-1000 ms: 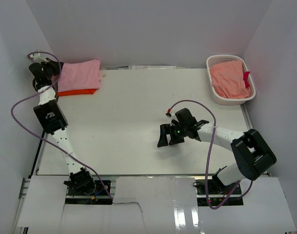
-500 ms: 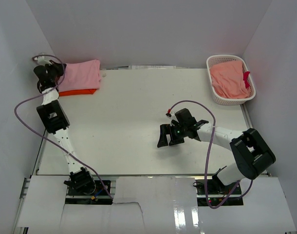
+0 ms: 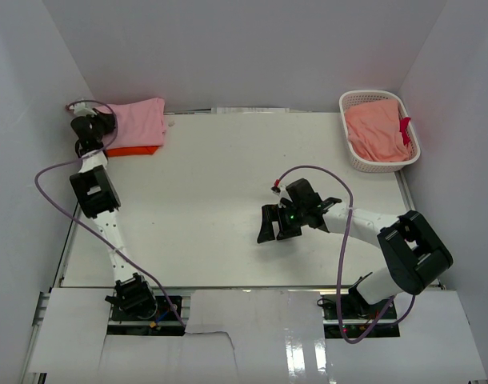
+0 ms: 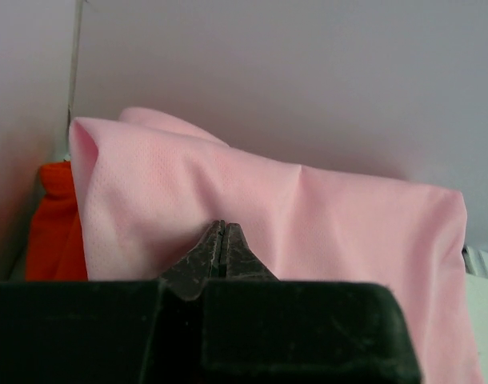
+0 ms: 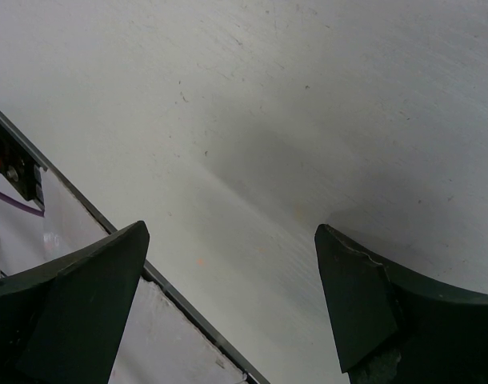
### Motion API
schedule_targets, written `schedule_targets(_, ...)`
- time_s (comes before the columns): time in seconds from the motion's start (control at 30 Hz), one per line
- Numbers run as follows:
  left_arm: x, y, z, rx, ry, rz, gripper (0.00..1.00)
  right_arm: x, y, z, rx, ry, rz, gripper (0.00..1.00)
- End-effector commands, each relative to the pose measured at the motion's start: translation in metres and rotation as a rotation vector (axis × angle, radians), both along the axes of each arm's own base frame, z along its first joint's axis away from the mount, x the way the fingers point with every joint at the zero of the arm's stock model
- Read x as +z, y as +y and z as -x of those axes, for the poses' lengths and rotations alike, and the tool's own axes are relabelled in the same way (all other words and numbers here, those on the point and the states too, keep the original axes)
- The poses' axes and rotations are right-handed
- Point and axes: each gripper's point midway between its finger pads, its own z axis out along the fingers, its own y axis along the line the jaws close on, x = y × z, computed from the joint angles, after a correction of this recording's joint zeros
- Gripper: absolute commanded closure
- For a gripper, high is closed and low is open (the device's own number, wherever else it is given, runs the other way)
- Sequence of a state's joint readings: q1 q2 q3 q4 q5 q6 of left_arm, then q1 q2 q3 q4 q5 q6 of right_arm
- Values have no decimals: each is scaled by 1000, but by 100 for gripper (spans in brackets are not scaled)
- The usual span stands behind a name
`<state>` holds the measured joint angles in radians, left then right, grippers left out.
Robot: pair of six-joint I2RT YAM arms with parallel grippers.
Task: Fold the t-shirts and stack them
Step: Put the neatly folded tshirt into the corner of the board with the left arm
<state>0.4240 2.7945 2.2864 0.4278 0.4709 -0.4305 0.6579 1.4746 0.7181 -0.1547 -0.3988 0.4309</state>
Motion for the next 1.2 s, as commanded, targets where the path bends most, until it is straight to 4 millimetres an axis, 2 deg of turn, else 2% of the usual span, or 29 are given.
schedule_targets(0.0, 26, 16, -4, 102, -76, -41, 100, 5, 8, -1, 12, -15, -26, 9)
schedule_targets(0.23, 10, 23, -4, 150, -81, -80, 100, 3, 11, -1, 16, -9, -20, 9)
schedule_targets(0.4, 4, 20, -5, 148, -92, -106, 100, 3, 12, -2, 17, -9, -18, 9)
schedule_targets(0.53, 3, 14, -8, 131, -97, -112, 100, 3, 13, -3, 19, -10, -15, 9)
schedule_targets(0.97, -19, -5, -12, 108, -65, -125, 100, 4, 11, -1, 19, -11, -9, 9)
schedule_targets(1.07, -10, -5, -11, 109, -75, -133, 100, 4, 11, -1, 19, -14, -11, 9)
schedule_targets(1.17, 8, -5, -11, 115, -96, -139, 100, 6, 12, 0, 21, -17, -16, 9)
